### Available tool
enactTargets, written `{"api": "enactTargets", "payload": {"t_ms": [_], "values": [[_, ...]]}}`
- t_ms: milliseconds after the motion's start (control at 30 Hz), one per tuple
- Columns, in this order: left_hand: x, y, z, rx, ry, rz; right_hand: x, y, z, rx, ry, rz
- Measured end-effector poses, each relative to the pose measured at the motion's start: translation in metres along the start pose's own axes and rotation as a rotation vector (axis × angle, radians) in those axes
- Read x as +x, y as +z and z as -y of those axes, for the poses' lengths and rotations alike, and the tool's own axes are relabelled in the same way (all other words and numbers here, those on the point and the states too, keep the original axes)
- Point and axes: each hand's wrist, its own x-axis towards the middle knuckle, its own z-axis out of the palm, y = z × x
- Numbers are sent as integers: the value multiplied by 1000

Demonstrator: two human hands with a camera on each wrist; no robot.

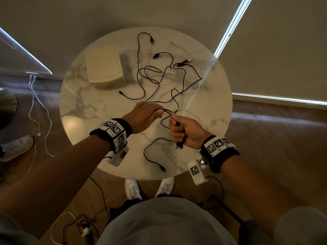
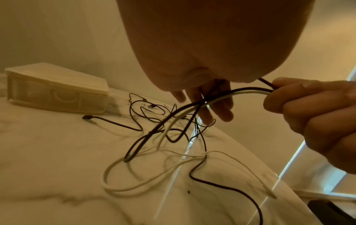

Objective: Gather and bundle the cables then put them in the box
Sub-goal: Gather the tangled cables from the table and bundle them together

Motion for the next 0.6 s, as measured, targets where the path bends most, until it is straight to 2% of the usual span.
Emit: {"api": "enactTargets", "payload": {"t_ms": [67,133,200,267,333,467,600], "values": [[4,3,-8,-168,-96,37,-3,-12,10,-83,29,24],[6,4,-12,-200,-145,77,-6,-20,21,-335,42,-20],[5,1,-12,-139,-110,98,-10,-21,35,-806,18,-79],[7,-1,-10,-81,-81,141,-13,-23,48,-1323,-18,-60],[11,-1,-8,-39,-65,181,-13,-25,57,-1629,-10,-40],[22,6,-10,31,-39,189,-9,-34,62,-1999,-10,-129],[28,7,-3,241,10,128,-3,-34,47,-2082,-20,-203]]}}
